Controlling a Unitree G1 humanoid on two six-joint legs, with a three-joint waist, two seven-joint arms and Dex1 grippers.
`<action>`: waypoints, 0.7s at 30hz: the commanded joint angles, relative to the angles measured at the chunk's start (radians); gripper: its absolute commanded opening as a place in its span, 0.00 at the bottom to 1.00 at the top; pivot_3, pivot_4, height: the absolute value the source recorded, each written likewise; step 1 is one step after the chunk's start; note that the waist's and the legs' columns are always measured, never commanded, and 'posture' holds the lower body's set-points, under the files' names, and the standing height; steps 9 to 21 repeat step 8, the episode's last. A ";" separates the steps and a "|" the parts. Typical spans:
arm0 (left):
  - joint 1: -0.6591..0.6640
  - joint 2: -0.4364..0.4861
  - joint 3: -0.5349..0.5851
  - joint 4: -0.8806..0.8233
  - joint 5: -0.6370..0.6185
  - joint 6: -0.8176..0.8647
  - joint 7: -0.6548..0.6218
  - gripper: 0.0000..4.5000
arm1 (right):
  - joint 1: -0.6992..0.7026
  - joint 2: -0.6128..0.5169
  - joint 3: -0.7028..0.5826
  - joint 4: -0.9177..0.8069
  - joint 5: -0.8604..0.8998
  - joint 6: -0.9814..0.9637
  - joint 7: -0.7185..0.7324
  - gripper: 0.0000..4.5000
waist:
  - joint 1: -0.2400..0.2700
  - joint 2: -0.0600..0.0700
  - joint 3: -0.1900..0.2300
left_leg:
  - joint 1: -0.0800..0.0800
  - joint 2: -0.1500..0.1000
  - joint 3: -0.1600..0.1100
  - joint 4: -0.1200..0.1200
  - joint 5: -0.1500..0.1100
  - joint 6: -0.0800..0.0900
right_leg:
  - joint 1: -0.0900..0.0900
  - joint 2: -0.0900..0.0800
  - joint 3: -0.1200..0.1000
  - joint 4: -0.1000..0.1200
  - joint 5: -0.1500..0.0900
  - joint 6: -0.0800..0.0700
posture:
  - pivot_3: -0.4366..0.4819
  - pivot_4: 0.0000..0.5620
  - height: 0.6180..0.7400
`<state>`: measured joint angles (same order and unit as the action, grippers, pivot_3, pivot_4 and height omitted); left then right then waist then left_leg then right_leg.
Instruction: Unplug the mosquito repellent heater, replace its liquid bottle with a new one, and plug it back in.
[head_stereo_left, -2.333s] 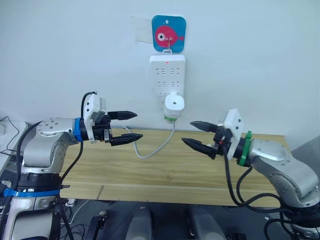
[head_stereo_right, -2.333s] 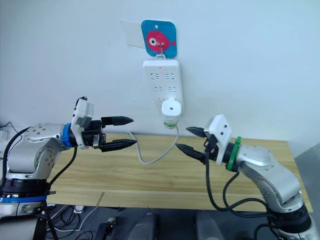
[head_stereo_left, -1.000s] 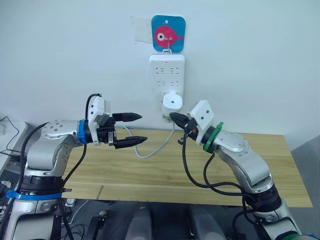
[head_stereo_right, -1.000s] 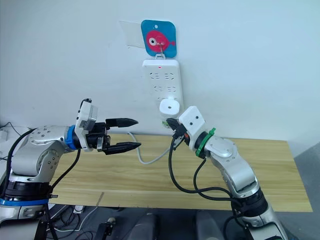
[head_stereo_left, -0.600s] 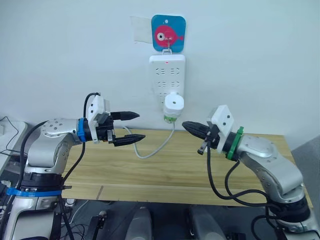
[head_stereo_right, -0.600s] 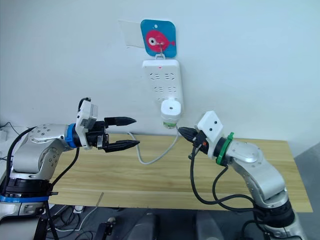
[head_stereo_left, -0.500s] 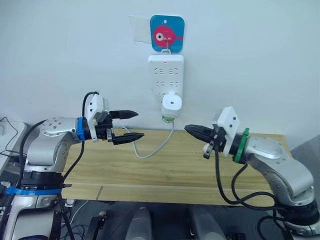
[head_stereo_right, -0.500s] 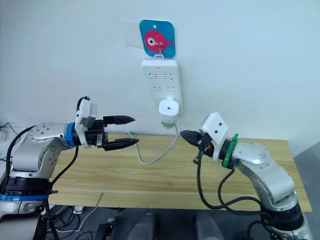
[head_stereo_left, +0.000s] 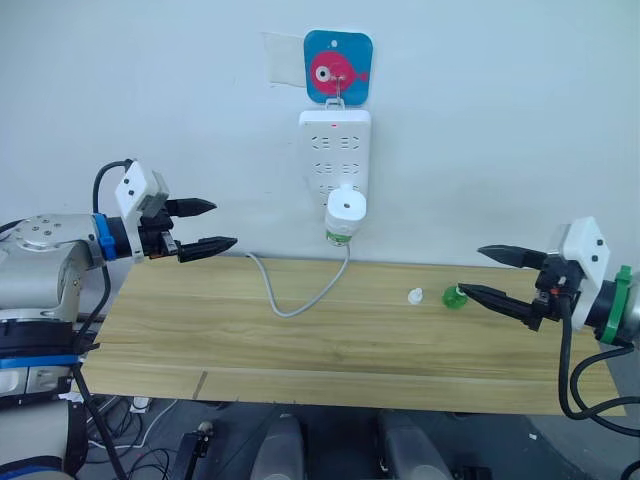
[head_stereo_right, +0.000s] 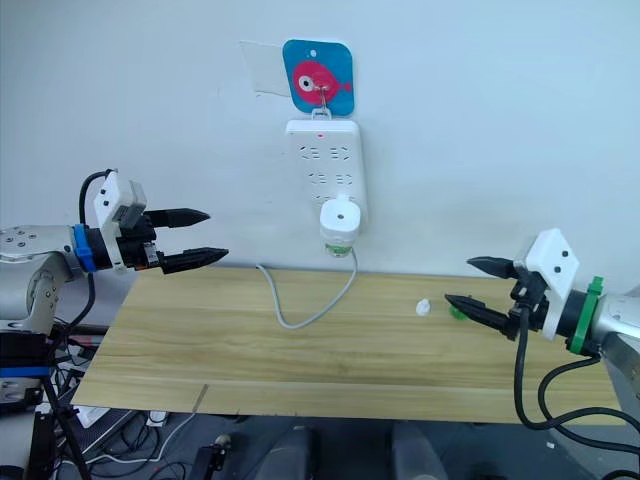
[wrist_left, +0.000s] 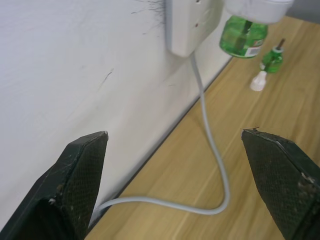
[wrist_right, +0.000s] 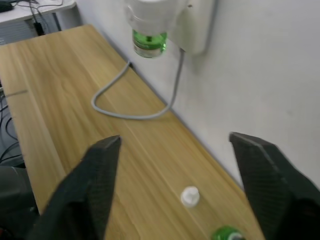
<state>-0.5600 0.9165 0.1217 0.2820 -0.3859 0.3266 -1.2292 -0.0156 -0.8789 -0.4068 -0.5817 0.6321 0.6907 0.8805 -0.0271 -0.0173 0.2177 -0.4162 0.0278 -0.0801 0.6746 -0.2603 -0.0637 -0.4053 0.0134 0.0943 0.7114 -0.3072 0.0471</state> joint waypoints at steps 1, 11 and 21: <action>-0.002 0.001 0.015 -0.010 0.021 -0.036 0.021 1.00 | -0.001 0.007 -0.016 -0.001 -0.013 -0.042 -0.017 0.98 | 0.000 0.000 0.000 | 0.000 0.000 0.000 0.000 0.000 0.000 | 0.000 0.000 0.000 0.000 0.000 0.000 | 0.57 0.28 1.00; -0.007 0.002 0.009 0.016 0.023 -0.041 0.003 1.00 | -0.001 0.005 -0.008 0.000 -0.016 -0.047 -0.035 0.98 | 0.001 0.000 0.000 | 0.000 0.000 0.000 0.000 0.000 0.000 | 0.000 0.000 0.000 0.000 0.000 0.000 | 0.57 0.28 1.00; -0.007 0.002 0.009 0.016 0.023 -0.041 0.003 1.00 | -0.001 0.005 -0.008 0.000 -0.016 -0.047 -0.035 0.98 | 0.001 0.000 0.000 | 0.000 0.000 0.000 0.000 0.000 0.000 | 0.000 0.000 0.000 0.000 0.000 0.000 | 0.57 0.28 1.00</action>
